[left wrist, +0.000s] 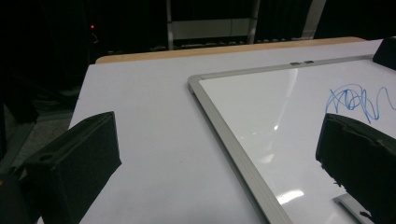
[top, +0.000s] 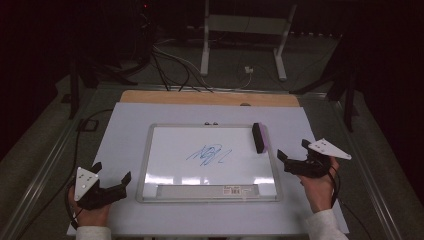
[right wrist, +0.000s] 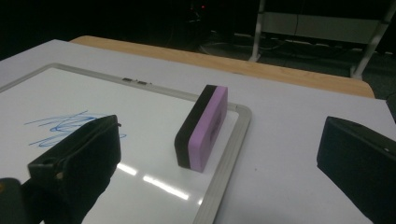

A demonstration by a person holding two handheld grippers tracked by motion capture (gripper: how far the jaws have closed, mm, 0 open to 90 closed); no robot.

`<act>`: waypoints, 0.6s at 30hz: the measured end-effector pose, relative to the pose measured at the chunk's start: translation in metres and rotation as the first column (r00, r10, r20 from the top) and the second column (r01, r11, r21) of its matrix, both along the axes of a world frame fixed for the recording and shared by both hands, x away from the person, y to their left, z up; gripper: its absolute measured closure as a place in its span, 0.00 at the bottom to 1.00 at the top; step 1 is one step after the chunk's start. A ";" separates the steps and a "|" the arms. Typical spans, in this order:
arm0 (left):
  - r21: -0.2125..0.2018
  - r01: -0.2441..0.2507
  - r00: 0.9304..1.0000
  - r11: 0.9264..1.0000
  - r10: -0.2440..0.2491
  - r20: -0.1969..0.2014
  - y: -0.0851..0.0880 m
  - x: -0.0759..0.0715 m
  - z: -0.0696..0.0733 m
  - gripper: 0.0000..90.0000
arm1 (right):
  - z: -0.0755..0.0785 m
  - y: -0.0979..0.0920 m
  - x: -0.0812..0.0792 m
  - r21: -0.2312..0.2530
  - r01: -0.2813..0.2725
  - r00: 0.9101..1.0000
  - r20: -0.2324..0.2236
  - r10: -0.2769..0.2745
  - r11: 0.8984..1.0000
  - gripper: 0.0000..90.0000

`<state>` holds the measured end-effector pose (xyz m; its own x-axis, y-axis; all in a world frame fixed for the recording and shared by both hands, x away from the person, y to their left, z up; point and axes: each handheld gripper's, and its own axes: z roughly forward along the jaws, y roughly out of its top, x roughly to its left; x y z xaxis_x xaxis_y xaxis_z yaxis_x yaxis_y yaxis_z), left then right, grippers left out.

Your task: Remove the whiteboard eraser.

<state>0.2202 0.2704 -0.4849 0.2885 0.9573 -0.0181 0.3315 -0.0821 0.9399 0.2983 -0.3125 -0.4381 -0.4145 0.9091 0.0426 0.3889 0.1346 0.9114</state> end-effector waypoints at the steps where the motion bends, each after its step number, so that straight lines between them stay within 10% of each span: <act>1: 0.001 0.000 1.000 1.000 0.000 -0.001 0.000 0.000 0.000 0.01 | 0.001 0.001 0.002 -0.003 -0.001 1.000 -0.001 0.001 1.000 0.00; 18: 0.009 -0.002 1.000 1.000 0.002 -0.014 0.000 0.001 -0.002 0.01 | 0.002 0.012 0.039 0.008 0.004 0.999 -0.045 -0.004 1.000 0.00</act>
<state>0.2217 0.2704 -0.4870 0.2860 0.9581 -0.0132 0.3452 -0.0902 0.9342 0.3376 -0.3003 -0.4359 -0.4081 0.9103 0.0689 0.4302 0.1251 0.8940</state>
